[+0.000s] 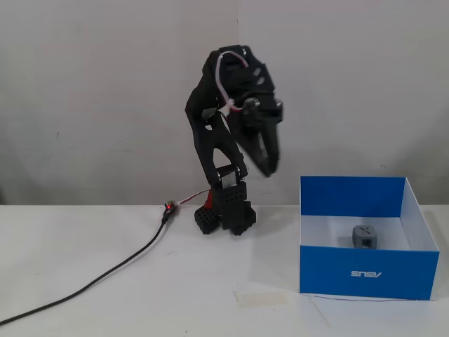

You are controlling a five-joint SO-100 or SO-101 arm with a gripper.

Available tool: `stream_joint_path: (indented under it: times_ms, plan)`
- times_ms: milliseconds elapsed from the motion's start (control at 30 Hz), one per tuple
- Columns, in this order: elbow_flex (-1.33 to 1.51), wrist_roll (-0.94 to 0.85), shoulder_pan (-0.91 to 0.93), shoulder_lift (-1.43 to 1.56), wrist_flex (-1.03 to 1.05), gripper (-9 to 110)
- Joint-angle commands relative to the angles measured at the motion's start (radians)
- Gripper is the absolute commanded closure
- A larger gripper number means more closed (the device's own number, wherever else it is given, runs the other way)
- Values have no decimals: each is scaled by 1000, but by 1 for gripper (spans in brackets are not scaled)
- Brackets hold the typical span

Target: Pick the gray block and keep it in the box.

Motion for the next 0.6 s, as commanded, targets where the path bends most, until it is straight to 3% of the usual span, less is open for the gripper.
stream_joint_path:
  times_ms: [0, 333, 567]
  plan:
    - [81, 17, 132, 114, -100, 101]
    - [541, 117, 287, 512, -299, 101]
    - [770, 209, 394, 606, -436, 101]
